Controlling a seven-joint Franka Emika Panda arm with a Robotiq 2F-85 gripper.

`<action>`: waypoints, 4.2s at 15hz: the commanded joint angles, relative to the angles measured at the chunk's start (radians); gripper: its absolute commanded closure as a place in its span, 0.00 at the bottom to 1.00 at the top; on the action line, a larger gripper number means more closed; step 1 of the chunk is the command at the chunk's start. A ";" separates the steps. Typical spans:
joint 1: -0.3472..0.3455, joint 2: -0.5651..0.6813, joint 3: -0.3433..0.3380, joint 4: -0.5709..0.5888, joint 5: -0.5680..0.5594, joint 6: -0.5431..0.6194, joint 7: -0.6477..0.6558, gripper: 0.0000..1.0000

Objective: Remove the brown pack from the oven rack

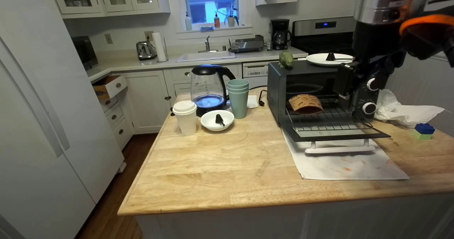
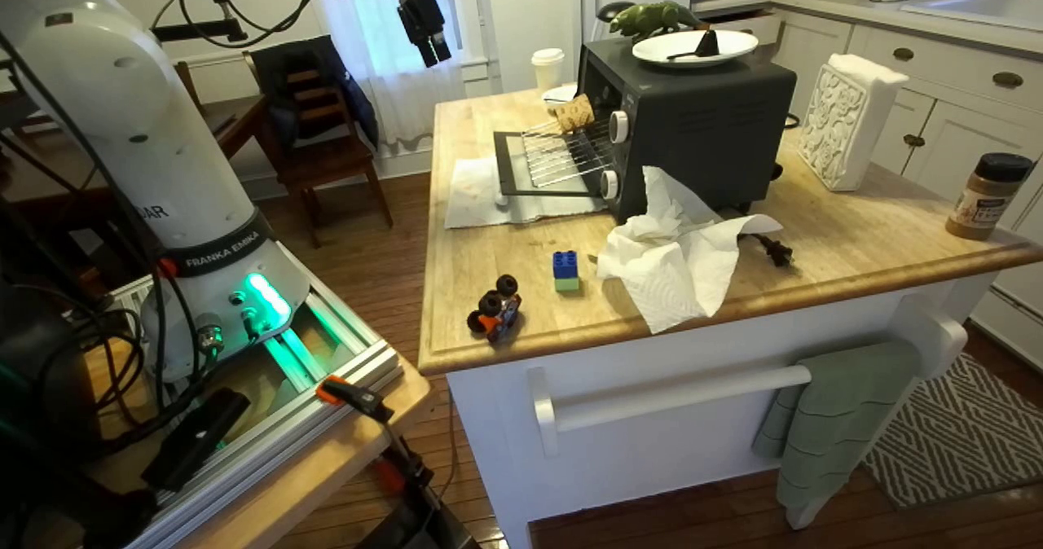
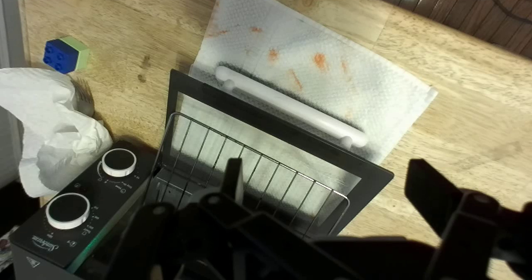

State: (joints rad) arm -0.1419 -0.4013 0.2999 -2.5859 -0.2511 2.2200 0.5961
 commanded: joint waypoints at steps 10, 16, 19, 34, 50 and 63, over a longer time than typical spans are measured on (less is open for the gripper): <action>0.035 0.004 -0.035 0.002 -0.016 -0.006 0.012 0.00; 0.035 0.004 -0.035 0.002 -0.016 -0.006 0.012 0.00; 0.035 0.004 -0.035 0.002 -0.016 -0.006 0.012 0.00; 0.035 0.004 -0.035 0.002 -0.016 -0.006 0.012 0.00; 0.035 0.004 -0.035 0.002 -0.016 -0.006 0.012 0.00; -0.028 0.182 0.108 0.118 -0.176 0.073 0.523 0.00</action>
State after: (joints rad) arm -0.1106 -0.2999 0.3553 -2.5376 -0.3314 2.3189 0.9294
